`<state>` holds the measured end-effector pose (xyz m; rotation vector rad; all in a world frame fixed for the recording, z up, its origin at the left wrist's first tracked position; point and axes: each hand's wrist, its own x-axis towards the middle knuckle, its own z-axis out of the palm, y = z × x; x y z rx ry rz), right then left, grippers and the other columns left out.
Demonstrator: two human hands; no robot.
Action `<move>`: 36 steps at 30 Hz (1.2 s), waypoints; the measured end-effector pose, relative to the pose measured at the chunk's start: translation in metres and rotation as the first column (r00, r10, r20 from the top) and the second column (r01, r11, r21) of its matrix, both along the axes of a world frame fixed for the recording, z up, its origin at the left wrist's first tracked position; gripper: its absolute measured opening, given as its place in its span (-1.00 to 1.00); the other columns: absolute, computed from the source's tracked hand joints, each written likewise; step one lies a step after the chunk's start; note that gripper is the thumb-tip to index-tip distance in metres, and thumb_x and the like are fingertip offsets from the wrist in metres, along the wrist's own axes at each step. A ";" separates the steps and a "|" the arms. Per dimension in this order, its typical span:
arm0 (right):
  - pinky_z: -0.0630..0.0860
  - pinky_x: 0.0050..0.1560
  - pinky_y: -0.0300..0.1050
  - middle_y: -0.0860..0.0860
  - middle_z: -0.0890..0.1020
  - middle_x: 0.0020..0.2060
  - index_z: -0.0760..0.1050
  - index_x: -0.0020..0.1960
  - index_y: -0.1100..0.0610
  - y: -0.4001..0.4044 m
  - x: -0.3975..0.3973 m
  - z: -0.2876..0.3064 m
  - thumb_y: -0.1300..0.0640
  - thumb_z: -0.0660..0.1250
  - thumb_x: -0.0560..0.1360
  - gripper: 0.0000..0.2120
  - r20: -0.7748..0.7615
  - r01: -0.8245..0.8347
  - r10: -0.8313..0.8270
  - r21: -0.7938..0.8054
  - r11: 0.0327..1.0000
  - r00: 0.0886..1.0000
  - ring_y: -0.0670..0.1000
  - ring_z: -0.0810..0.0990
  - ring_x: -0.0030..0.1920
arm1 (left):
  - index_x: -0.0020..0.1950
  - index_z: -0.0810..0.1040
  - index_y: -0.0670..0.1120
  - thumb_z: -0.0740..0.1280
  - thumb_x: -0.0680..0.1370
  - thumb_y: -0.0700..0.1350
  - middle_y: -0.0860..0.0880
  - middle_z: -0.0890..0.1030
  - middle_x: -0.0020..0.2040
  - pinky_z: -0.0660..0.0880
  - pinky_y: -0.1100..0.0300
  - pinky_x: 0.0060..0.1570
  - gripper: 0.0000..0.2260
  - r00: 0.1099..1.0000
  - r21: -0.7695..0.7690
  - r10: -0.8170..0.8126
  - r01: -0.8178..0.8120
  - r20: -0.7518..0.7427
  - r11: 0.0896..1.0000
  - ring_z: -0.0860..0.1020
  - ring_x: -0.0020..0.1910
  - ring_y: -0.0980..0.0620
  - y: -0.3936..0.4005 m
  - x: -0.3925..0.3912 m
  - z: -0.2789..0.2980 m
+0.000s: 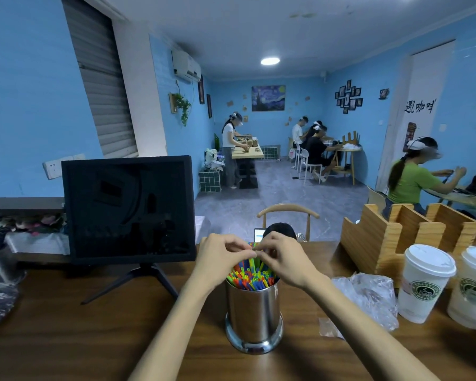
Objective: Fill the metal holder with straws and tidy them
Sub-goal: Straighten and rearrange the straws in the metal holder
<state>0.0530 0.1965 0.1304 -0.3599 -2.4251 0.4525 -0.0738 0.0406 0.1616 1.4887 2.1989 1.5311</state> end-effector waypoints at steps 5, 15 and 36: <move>0.57 0.06 -0.01 -0.15 0.61 -0.05 0.73 0.02 0.02 0.007 0.003 0.013 0.06 0.44 0.54 -0.88 0.092 -0.045 0.052 -0.078 0.996 0.994 -0.10 0.60 -0.03 | -0.18 0.76 0.03 0.58 0.42 -0.06 0.17 0.70 -0.28 0.59 0.19 -0.19 -0.97 0.993 0.249 0.120 -0.122 0.021 0.961 0.66 -0.24 0.11 0.003 -0.002 0.006; 0.54 0.00 -0.29 -0.05 0.74 -0.12 0.71 0.17 0.08 -0.002 0.014 0.016 0.22 0.50 0.51 -0.76 -0.088 -0.214 0.195 -0.403 0.890 0.977 -0.20 0.66 -0.08 | -0.05 0.70 -0.11 0.50 0.52 -0.15 0.09 0.58 -0.43 0.36 0.32 -0.46 -0.95 0.750 0.555 -0.009 -0.481 0.661 0.679 0.37 -0.48 0.15 0.009 -0.031 0.029; 0.56 -0.12 -0.25 0.08 0.70 -0.13 0.39 0.50 0.01 -0.008 0.000 0.046 0.20 0.38 0.61 -0.51 -0.416 -0.245 0.099 -0.314 0.917 0.904 -0.07 0.71 -0.16 | -0.16 0.73 0.08 0.56 0.46 -0.01 0.10 0.72 -0.23 0.65 0.15 -0.10 -0.96 0.992 -0.047 -0.029 0.035 0.119 0.998 0.67 -0.18 0.15 0.009 -0.016 -0.021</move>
